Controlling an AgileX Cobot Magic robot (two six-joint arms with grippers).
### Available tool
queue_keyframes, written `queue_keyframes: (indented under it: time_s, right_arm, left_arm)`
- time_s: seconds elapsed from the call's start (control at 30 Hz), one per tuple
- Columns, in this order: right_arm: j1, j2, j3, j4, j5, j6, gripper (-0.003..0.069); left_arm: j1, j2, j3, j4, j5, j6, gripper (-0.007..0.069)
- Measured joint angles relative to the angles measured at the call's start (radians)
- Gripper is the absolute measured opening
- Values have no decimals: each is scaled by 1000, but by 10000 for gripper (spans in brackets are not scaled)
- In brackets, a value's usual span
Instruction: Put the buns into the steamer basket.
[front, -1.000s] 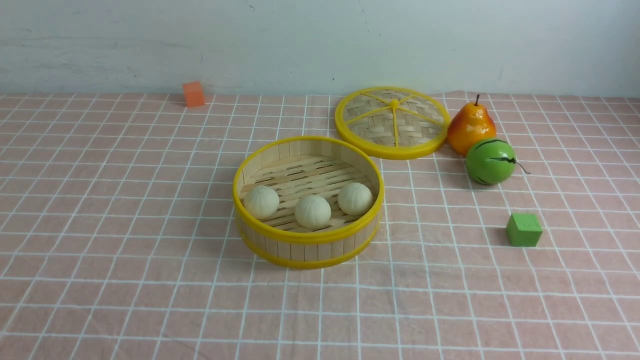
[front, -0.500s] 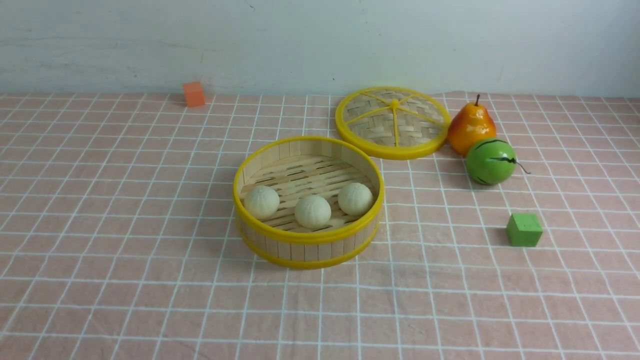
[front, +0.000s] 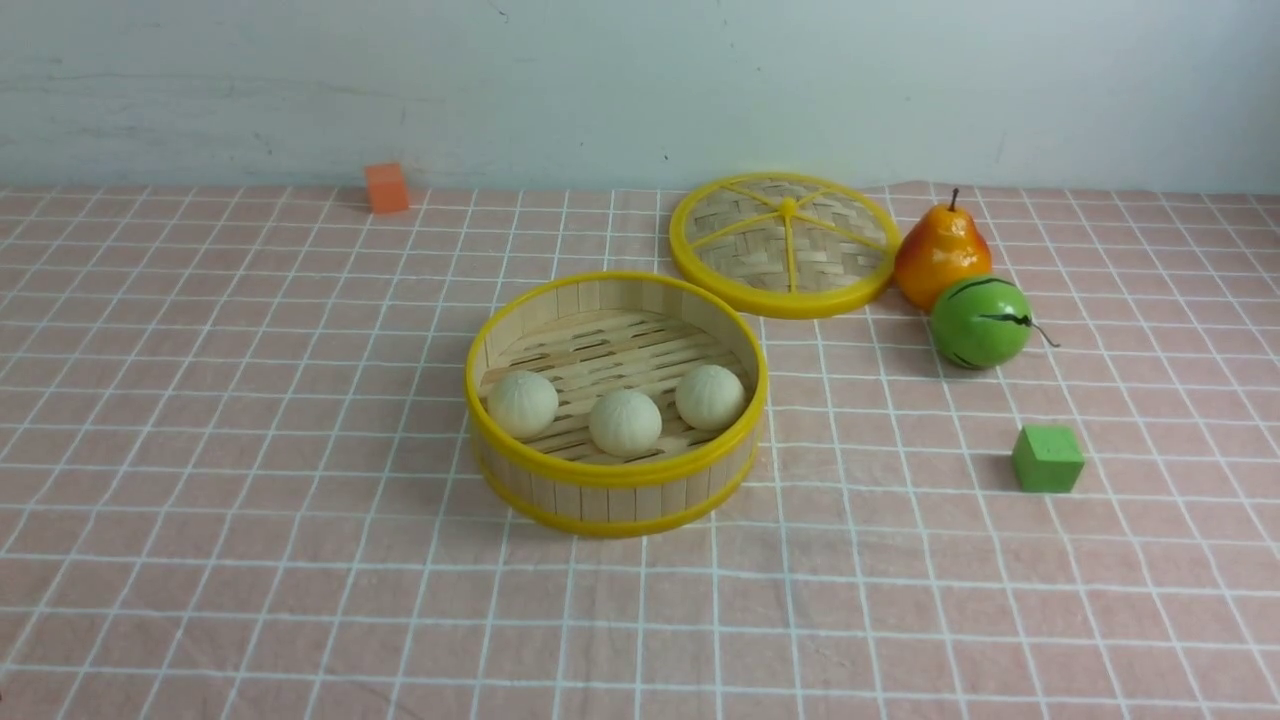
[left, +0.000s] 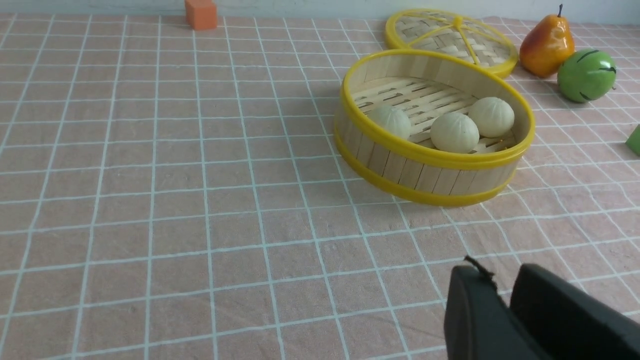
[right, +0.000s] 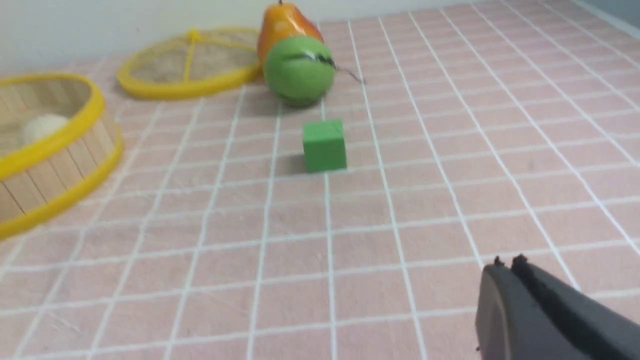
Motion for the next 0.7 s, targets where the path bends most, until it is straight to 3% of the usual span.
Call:
queue_keyframes:
  time_s: [0.27, 0.7]
  right_arm:
    - [0, 0, -8, 8, 58, -73, -2]
    - [0, 0, -9, 8, 63, -78, 13]
  left_arm:
    - [0, 0, 0, 0, 2, 0, 111]
    - [0, 0, 0, 0, 4, 0, 125]
